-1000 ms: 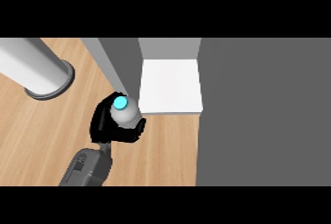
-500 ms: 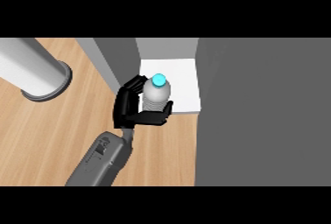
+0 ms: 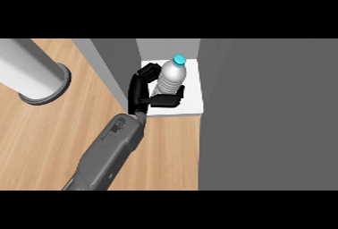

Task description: Pick up the bottled water, place it into the cabinet and close the cabinet

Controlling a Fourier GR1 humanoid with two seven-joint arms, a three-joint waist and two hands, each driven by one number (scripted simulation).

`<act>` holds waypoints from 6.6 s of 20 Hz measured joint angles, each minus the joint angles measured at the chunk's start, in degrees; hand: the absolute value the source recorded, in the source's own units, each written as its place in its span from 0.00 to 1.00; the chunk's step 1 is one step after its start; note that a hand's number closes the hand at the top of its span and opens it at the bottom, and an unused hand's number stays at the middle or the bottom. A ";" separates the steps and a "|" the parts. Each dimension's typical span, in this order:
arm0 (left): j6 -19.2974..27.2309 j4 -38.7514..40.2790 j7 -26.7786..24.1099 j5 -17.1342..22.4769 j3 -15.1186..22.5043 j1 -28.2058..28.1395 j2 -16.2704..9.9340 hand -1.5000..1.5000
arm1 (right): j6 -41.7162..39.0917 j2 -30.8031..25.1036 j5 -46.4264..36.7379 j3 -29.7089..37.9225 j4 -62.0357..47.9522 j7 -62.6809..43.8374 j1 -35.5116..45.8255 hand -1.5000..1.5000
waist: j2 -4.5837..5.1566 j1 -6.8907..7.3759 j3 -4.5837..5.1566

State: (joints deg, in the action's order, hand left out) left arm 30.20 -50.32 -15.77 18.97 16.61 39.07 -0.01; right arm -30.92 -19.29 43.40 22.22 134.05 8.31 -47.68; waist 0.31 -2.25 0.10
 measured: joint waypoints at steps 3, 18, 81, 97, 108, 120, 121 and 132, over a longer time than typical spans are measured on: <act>0.69 4.20 -0.75 2.73 0.38 3.10 -0.01 1.00 | -0.35 0.01 0.38 0.01 0.00 -0.20 -0.03 0.00 | 0.05 -0.30 0.01; 2.28 26.41 -9.69 7.44 -3.58 18.32 -0.04 1.00 | -3.51 -0.20 2.35 1.11 -0.78 0.54 -0.31 0.00 | 0.55 -1.62 0.00; 2.57 -29.15 -15.79 15.66 26.98 -22.70 -6.48 1.00 | -0.41 -0.34 5.22 1.84 -0.09 -6.41 5.56 1.00 | -0.78 2.71 -0.04; -4.54 -49.89 -16.80 16.34 24.18 -41.37 -28.44 1.00 | -13.09 -3.92 4.77 -5.54 0.55 -9.26 2.39 1.00 | -0.88 2.00 0.04; -13.46 -56.90 -19.95 24.15 13.22 -50.14 -39.95 0.00 | -17.71 -3.11 4.03 -10.60 1.45 -8.35 2.79 1.00 | -1.25 1.92 0.31; -19.73 -60.31 -21.22 30.21 4.18 -58.21 -48.23 0.00 | -18.15 -5.47 2.92 -19.97 1.65 -12.17 8.64 1.00 | -1.82 3.68 0.82; -20.45 -60.47 -21.33 30.70 3.60 -58.66 -48.73 0.00 | -18.04 -5.78 2.79 -20.78 1.61 -12.71 9.60 1.00 | -1.86 3.85 0.88; -25.27 -60.95 -22.02 34.55 -1.66 -63.94 -52.91 0.00 | -13.33 -7.23 1.30 -29.88 1.02 -19.58 21.32 1.00 | -2.39 4.84 1.23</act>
State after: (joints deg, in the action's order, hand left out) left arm 4.93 -111.26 -37.79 53.52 14.94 -24.86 -52.91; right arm -44.25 -26.52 44.70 -7.66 135.07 -11.27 -26.36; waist -2.08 2.59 1.33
